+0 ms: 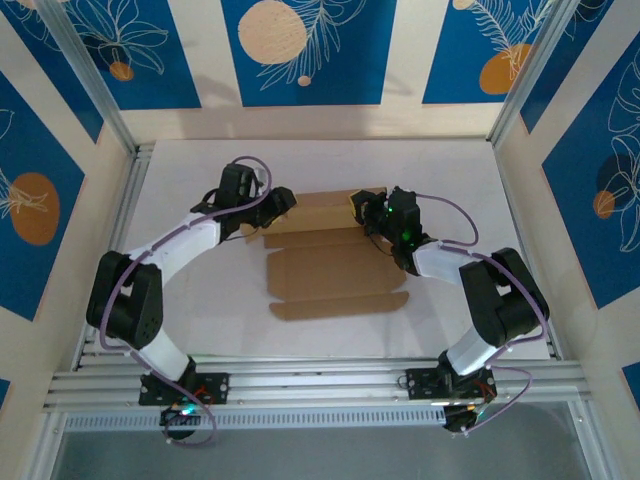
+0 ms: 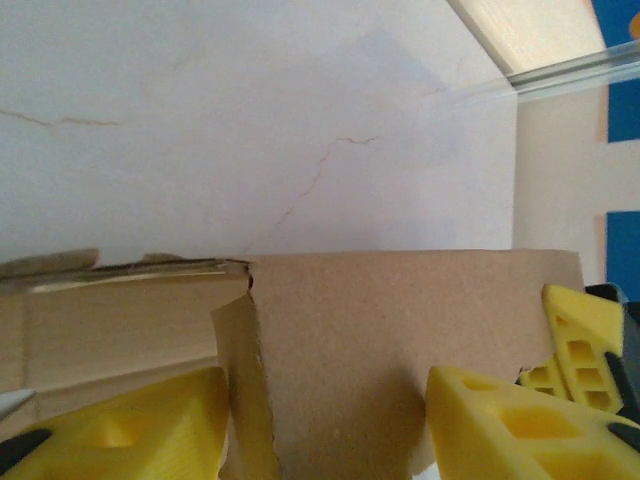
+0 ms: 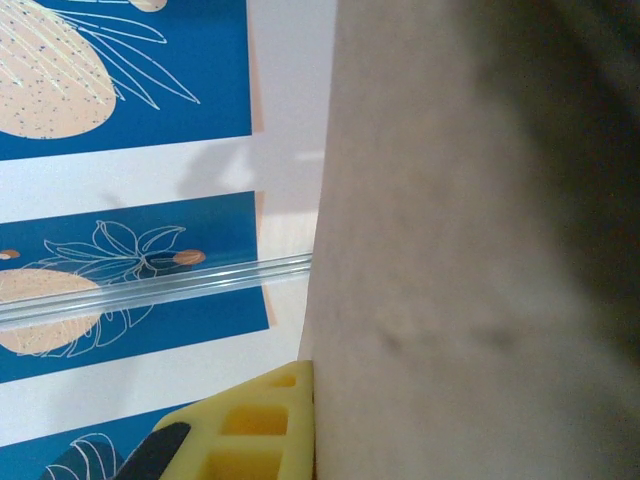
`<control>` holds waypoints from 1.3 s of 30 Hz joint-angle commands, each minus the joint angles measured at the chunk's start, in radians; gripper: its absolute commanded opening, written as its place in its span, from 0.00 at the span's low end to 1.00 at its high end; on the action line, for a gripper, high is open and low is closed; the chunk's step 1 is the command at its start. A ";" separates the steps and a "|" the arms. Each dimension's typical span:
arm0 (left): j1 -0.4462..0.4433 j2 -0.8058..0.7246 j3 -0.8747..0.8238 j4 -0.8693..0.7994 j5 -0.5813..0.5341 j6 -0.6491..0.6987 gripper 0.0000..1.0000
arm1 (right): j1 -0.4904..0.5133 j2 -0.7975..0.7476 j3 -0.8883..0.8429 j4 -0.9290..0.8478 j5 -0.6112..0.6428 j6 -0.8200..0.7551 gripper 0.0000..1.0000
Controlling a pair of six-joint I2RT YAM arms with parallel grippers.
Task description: Fold the paper box
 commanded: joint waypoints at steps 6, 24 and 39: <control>-0.005 0.006 -0.097 0.336 0.027 -0.209 0.35 | 0.015 -0.017 0.016 -0.016 0.003 -0.007 0.11; 0.007 -0.016 -0.167 0.406 0.033 -0.220 0.49 | 0.001 -0.034 0.012 -0.022 0.015 0.011 0.10; 0.008 -0.397 -0.324 0.042 -0.237 0.257 0.54 | -0.038 -0.055 0.055 -0.158 0.026 0.018 0.09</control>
